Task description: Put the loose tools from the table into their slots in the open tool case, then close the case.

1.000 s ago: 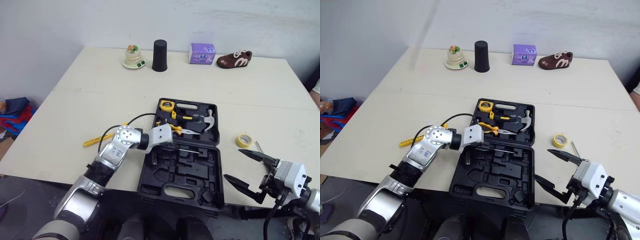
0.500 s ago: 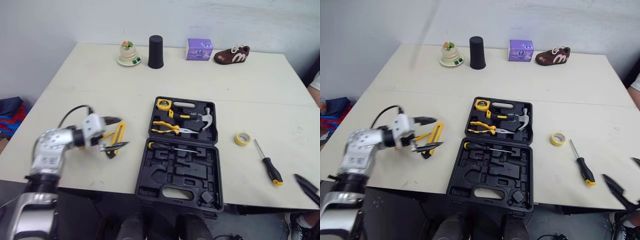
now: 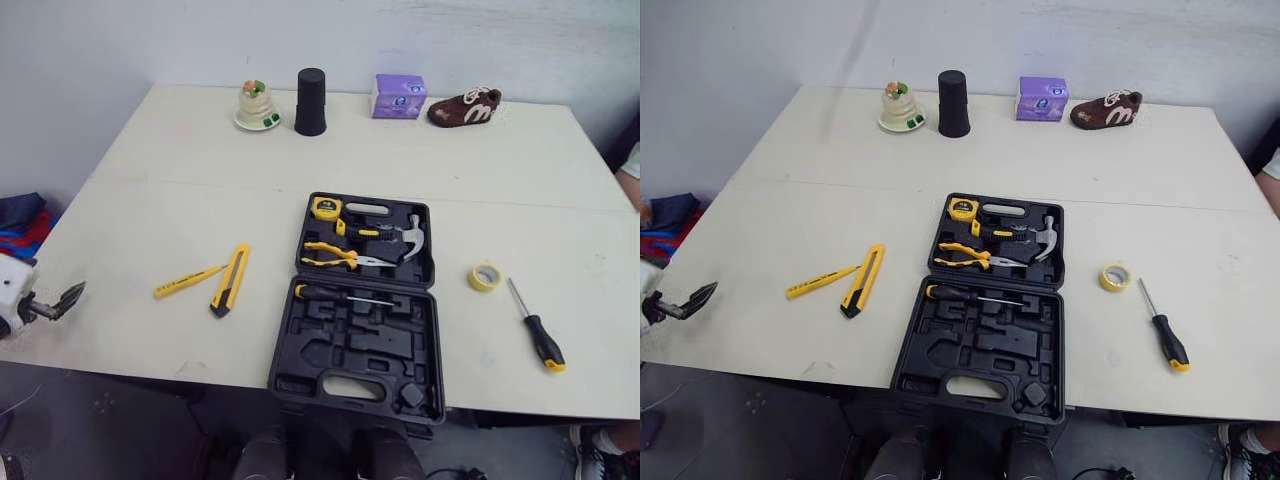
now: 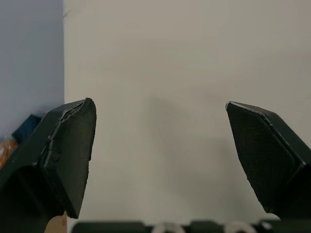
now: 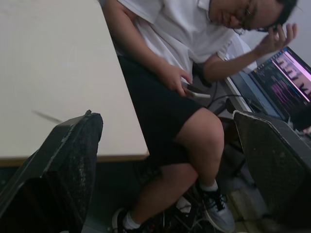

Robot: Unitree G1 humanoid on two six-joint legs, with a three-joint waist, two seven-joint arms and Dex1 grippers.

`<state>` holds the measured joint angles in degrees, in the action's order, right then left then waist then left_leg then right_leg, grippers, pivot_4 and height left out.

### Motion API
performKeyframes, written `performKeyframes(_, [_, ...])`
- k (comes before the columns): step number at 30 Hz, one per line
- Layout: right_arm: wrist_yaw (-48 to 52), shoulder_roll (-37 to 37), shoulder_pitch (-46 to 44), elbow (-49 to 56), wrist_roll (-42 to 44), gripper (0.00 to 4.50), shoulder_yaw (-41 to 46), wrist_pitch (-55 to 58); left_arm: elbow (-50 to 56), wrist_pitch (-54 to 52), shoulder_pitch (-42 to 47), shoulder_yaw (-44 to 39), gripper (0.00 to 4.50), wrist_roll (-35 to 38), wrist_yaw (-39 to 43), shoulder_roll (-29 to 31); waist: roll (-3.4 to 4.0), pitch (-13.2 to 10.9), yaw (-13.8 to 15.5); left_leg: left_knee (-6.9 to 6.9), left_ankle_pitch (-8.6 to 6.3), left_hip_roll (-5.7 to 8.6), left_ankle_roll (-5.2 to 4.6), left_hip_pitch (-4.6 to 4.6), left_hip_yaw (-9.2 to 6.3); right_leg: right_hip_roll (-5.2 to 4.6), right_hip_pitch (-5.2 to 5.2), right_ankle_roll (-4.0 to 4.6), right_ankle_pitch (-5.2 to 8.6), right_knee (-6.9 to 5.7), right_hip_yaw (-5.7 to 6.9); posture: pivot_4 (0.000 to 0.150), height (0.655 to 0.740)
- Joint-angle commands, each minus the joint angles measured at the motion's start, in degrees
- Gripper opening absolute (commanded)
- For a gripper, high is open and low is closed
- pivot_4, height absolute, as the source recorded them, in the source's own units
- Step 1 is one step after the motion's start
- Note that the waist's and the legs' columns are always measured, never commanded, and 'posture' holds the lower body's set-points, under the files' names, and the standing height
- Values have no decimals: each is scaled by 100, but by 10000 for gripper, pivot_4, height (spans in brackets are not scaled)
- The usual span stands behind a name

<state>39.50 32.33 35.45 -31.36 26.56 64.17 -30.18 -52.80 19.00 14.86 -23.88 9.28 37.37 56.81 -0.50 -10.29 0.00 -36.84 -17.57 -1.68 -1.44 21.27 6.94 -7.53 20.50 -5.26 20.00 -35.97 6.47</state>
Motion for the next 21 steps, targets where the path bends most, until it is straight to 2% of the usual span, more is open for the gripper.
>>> performKeyframes(1, [37,76,54,154,212,45000,-15,-74,260,-52,0,-246,44589,238,-156,-15,3,2,-20,0,1,0,1,-4,0,-1,-1,0,0,-1,-2,1500,7380])
performKeyframes(5, [92,-48,-21,1005,563,45000,-303,475,1363,-314,-50,-211,44589,611,50,-426,24,9,-35,4,1,0,3,-6,3,-1,2,0,0,-1,-11,1500,7380])
performKeyframes(9, [-418,22,471,3301,1093,45000,-984,2532,3541,-1447,93,565,44589,1542,1069,-930,32,8,-31,21,16,0,28,0,5,0,13,6,3,-5,-8,1500,7380])
performKeyframes(12, [-703,120,728,4236,1354,45000,-1076,3564,4281,-1904,56,793,44589,1715,1382,-994,36,10,-17,26,27,1,43,1,6,0,13,7,4,-3,-11,1500,7380])
performKeyframes(15, [-838,585,1075,5607,2694,45000,-1267,5242,5691,-3004,273,1611,44589,2182,1815,-1045,38,9,-9,44,33,2,45,-1,7,2,15,13,7,0,-10,1500,7380])
performKeyframes(21, [-1478,1265,893,6342,3243,45000,-1321,6782,6878,-3802,639,2155,44589,2523,1892,-1398,25,2,-6,56,59,2,18,2,7,15,16,14,8,9,-8,1500,7380])
